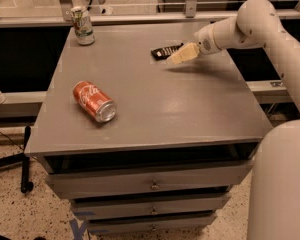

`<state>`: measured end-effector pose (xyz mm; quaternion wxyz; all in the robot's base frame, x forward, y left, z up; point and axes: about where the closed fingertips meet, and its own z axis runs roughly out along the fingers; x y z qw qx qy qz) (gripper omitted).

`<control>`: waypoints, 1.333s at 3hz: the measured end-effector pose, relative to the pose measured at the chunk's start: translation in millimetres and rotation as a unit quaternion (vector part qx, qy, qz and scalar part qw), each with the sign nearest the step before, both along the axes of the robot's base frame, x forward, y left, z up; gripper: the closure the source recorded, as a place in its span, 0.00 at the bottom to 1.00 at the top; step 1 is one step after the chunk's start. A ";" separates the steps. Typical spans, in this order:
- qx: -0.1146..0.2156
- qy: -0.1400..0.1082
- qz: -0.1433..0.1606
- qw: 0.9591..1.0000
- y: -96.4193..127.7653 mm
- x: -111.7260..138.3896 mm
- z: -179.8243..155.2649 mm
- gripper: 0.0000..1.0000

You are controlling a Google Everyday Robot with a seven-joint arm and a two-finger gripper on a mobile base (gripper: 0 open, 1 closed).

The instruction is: Move rxbar chocolate near coke can

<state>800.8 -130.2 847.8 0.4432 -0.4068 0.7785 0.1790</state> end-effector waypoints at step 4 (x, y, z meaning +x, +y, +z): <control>0.054 -0.003 0.016 0.998 24.1 -0.3 25.8 0.85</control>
Offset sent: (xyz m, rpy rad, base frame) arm 0.0200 0.0077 -0.0038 0.0719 0.0261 -0.0681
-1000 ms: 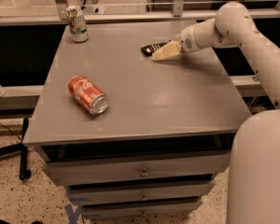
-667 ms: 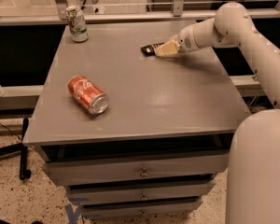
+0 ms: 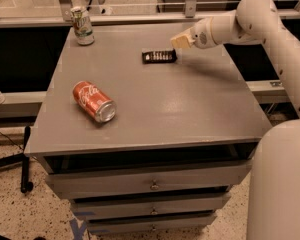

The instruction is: Move rxbar chocolate near coke can

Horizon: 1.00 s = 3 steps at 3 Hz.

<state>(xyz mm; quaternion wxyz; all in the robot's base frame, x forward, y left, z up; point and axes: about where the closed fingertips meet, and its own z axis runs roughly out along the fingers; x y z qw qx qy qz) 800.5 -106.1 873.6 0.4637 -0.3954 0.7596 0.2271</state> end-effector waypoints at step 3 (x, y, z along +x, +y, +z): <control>-0.015 0.015 0.098 0.995 20.8 -69.7 2.2 0.59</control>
Offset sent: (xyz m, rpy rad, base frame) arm -0.0964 0.0307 0.0053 -0.0072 0.0806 0.2563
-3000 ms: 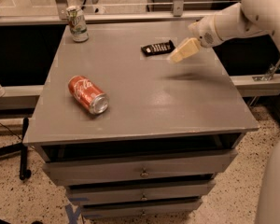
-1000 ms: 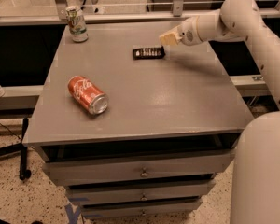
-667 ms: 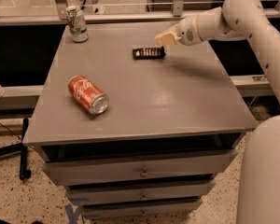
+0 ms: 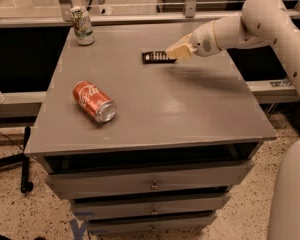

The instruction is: Move rxbar chocolate near coke can

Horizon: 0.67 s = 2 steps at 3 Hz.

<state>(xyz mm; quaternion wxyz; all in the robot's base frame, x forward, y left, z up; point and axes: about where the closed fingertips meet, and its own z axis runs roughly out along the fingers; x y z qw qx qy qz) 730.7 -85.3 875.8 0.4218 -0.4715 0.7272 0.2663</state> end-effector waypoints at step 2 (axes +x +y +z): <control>0.017 -0.002 -0.005 1.000 -0.5 0.4 -4.0 0.13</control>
Offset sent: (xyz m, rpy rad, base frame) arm -0.0018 -0.0146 -0.0036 0.0865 -0.0231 -0.0421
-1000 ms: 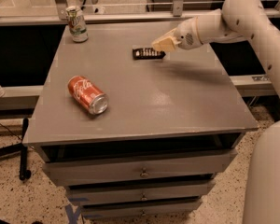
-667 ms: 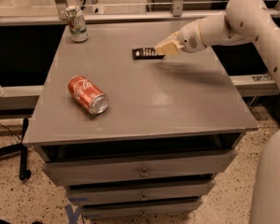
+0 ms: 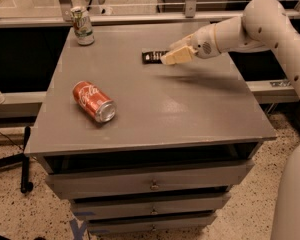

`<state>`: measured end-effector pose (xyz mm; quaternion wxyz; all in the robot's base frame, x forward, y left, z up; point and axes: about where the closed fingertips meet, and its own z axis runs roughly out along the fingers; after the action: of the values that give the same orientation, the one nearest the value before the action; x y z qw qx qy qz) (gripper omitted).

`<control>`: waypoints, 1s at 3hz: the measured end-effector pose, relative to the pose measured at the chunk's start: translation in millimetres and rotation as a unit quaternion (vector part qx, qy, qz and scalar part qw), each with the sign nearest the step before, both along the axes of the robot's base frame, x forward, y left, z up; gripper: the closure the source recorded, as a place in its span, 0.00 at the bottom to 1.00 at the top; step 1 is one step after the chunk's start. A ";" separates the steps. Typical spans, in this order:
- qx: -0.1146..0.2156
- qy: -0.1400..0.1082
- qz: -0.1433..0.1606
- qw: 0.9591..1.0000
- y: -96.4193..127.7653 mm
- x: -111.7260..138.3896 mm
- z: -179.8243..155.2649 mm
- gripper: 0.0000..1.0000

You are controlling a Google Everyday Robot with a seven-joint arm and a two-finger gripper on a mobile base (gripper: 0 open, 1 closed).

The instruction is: Move rxbar chocolate near coke can

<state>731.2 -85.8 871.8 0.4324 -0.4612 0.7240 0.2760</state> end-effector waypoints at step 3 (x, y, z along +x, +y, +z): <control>0.022 -0.029 -0.038 0.999 -9.9 55.0 -27.7 0.00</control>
Offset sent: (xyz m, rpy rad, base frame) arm 0.0673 -0.0155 -0.0260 0.0580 -0.0795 -0.0969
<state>786.2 -95.6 844.1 0.4735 -0.4314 0.7219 0.2618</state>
